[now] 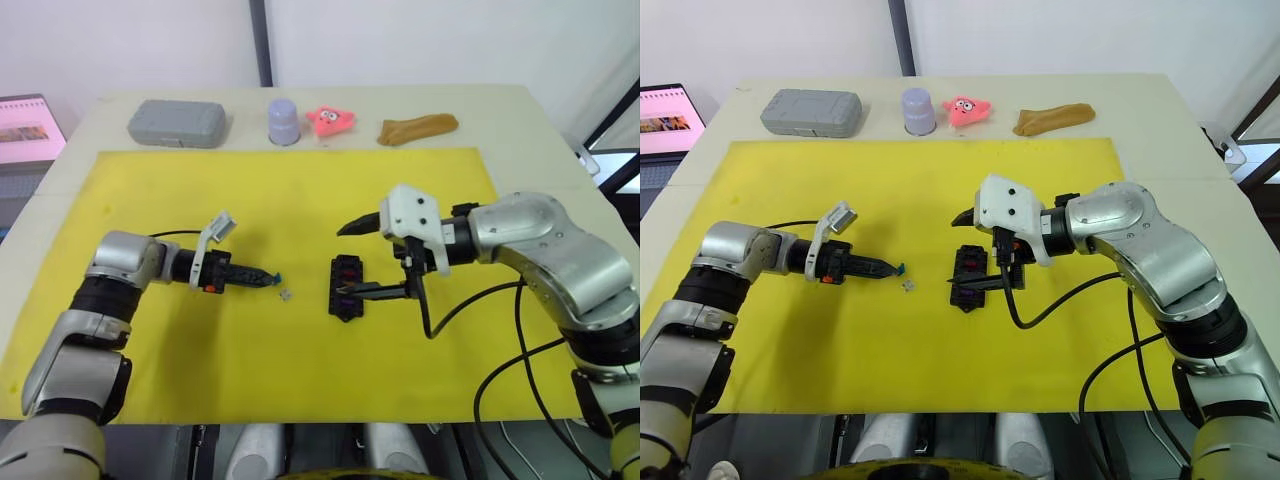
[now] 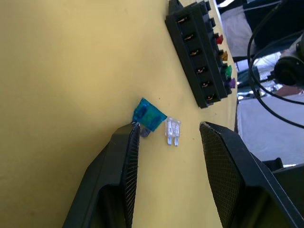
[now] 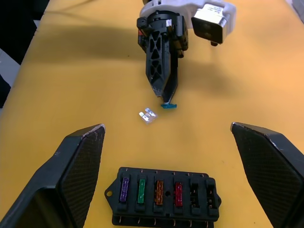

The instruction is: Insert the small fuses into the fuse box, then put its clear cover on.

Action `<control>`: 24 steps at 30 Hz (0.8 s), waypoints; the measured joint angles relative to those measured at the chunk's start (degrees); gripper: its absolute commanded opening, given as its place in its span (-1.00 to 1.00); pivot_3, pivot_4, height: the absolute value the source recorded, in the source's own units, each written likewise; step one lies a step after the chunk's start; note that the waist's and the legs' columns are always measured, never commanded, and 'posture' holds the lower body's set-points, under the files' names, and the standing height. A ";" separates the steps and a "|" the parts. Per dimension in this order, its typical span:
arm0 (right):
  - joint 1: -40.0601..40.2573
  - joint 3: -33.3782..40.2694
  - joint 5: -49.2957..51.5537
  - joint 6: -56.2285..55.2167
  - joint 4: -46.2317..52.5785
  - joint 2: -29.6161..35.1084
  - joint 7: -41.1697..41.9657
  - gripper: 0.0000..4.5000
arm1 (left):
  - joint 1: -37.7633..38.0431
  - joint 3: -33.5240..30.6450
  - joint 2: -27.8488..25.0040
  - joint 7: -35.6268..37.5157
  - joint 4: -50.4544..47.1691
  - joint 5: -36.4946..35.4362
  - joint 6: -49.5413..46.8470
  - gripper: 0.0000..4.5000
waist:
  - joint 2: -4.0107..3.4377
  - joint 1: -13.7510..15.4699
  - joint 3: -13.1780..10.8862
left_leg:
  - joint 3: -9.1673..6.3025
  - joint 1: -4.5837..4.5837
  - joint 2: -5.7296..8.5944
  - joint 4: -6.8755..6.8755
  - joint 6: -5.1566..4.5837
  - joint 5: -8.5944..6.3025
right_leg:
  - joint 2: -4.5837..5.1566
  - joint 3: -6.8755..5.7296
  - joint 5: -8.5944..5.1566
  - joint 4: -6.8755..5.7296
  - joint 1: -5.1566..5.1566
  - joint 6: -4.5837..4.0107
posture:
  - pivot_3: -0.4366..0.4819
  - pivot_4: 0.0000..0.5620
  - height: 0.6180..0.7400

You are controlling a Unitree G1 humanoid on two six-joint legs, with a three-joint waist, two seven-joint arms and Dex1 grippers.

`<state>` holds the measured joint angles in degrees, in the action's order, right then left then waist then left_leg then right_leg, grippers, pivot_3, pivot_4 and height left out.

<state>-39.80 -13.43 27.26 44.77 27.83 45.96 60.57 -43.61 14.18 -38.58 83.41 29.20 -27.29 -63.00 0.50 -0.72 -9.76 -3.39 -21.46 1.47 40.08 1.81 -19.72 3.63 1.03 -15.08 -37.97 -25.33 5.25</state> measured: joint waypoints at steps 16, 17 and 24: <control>0.02 0.00 0.10 1.13 1.24 0.02 -0.70 1.00 | -4.67 0.65 1.28 2.61 10.18 3.55 6.18 -0.05 | 0.01 -0.08 0.00 | -0.02 0.01 0.01 0.00 0.04 0.02 | -0.03 -0.01 0.00 -0.03 0.00 0.00 | -0.05 -0.47 1.00; 0.02 0.00 0.11 1.19 1.28 0.02 -0.73 1.00 | -4.81 0.65 1.33 2.77 10.34 3.67 6.21 -0.05 | 0.01 -0.06 0.01 | -0.02 0.01 0.01 0.00 0.03 0.02 | -0.03 -0.01 0.00 -0.03 0.00 0.00 | -0.05 -0.47 1.00; 0.02 0.00 0.57 1.80 1.71 0.06 -0.95 1.00 | -5.09 0.90 1.80 4.30 9.82 4.89 6.56 -0.05 | 0.01 -0.01 0.00 | -0.03 0.00 0.00 0.00 0.04 0.03 | -0.02 -0.01 0.00 -0.02 -0.01 0.00 | -0.05 -0.47 1.00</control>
<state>-39.78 -13.43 27.84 46.57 29.54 46.03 59.63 -48.70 15.08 -36.78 87.72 39.01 -22.40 -56.44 0.51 -0.73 -9.75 -3.42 -21.46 1.47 40.07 1.85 -19.69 3.62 1.01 -15.08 -37.99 -25.33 5.25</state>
